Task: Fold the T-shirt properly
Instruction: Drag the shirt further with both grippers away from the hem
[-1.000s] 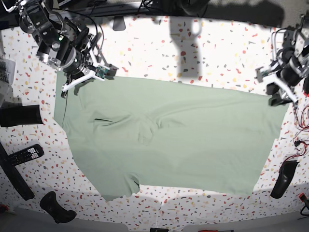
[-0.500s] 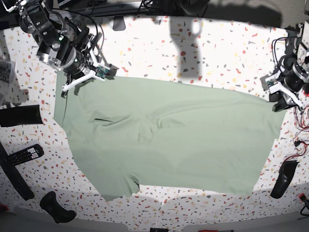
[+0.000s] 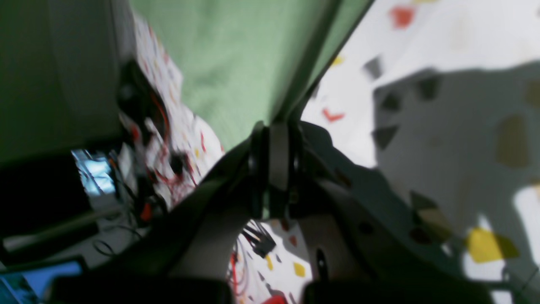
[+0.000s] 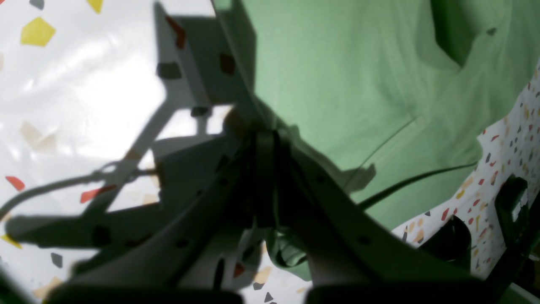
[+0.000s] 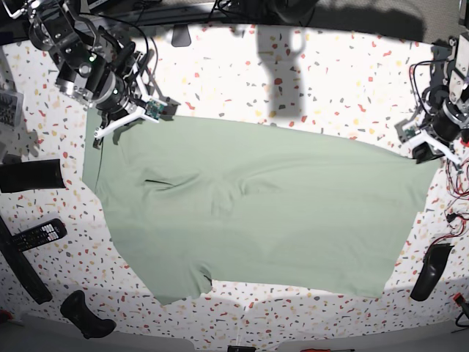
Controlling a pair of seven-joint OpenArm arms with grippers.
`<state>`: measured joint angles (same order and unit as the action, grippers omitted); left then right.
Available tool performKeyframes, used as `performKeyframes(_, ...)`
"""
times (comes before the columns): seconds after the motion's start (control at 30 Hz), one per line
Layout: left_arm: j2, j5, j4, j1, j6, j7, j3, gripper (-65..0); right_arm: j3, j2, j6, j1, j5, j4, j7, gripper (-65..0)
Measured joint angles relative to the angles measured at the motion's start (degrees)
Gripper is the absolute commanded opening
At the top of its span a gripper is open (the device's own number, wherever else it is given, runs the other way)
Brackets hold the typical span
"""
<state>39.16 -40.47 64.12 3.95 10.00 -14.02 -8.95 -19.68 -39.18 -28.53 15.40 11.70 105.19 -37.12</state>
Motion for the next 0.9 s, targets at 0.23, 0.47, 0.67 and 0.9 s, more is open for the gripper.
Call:
performKeyframes(0.23, 0.1, 1.9, 0.1, 0.3, -0.2, 0.4, 0.0, -65.0, 0.0, 0.0, 0.0, 0.0, 0.0, 0.4, 0.2, -65.0)
performKeyframes(0.47, -0.4, 3.2, 7.3, 6.9, -2.4, -0.4, -0.8, -65.0, 0.0, 0.1, 0.1, 0.0, 0.1, 3.3, -0.9, -65.0)
performKeyframes(0.67, -0.4, 2.8, 9.2, 9.3, -3.5, 2.7, -0.7, -65.0, 0.0, 0.0, 0.1, 0.1, 0.0, 3.8, -2.8, -65.0)
performKeyframes(0.9, 0.2, 2.3, 9.8, 13.5, -12.7, 5.0, -0.9, -65.0, 0.0, -0.4, 0.1, 2.4, 0.2, 4.1, -3.2, -65.0)
